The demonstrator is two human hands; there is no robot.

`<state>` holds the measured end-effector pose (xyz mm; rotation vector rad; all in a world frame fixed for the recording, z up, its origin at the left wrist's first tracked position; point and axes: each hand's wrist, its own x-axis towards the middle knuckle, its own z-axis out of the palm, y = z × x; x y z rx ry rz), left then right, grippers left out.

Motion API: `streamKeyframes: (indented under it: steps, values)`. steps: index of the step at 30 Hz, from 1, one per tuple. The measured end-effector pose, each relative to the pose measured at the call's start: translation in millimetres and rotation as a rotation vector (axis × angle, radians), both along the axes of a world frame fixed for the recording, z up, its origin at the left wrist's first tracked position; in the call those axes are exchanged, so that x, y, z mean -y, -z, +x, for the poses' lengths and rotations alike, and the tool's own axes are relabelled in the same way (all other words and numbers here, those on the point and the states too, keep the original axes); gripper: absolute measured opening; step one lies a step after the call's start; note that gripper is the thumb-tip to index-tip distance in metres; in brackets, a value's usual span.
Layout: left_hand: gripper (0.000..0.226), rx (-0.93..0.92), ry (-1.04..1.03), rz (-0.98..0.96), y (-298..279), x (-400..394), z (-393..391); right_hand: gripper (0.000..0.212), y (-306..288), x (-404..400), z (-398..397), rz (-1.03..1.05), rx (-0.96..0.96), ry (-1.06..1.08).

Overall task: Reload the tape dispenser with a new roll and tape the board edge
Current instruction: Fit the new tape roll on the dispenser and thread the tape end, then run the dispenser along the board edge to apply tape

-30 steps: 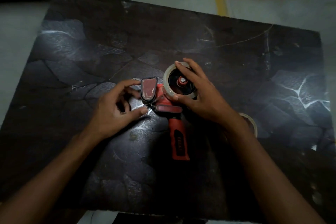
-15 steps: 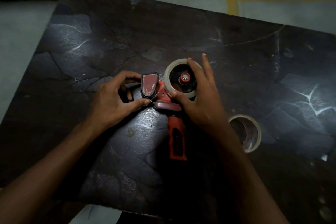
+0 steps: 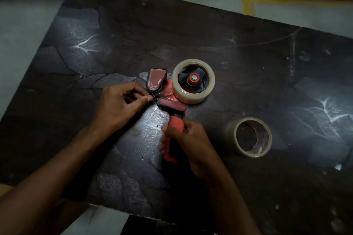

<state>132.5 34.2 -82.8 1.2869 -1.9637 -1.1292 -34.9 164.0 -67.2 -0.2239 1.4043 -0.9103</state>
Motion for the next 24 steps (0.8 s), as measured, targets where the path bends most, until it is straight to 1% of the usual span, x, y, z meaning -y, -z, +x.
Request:
streamKeyframes:
  steps: [3,7,11,14,16,18,22,24]
  values:
    - [0.008,-0.025,0.019,0.017,1.6,4.7,-0.9,0.018,-3.3,6.9,2.5,-0.006,0.129,0.026]
    - [0.014,-0.047,0.060,0.041,3.0,12.1,1.2,0.018,-0.6,9.1,10.2,-0.049,0.380,0.116]
    - [0.014,-0.021,0.145,0.055,5.8,20.5,8.2,0.021,-0.5,10.8,8.1,-0.103,0.514,0.102]
    - [0.014,-0.030,0.214,0.081,6.7,29.5,11.6,0.027,1.4,13.0,8.5,-0.104,0.520,0.118]
    - [0.010,-0.015,0.280,0.069,6.6,36.7,13.9,0.029,2.9,12.5,9.3,-0.101,0.503,0.121]
    - [0.006,0.016,0.388,0.028,3.5,46.3,18.3,0.029,2.0,9.6,5.5,-0.104,0.482,0.103]
    - [0.015,0.092,0.702,-0.222,-3.0,65.1,22.1,0.034,-6.3,3.9,-4.9,-0.084,0.396,0.021]
    - [0.026,0.112,0.746,-0.332,-1.1,74.5,26.5,0.034,-9.6,3.5,-6.6,-0.072,0.384,0.014]
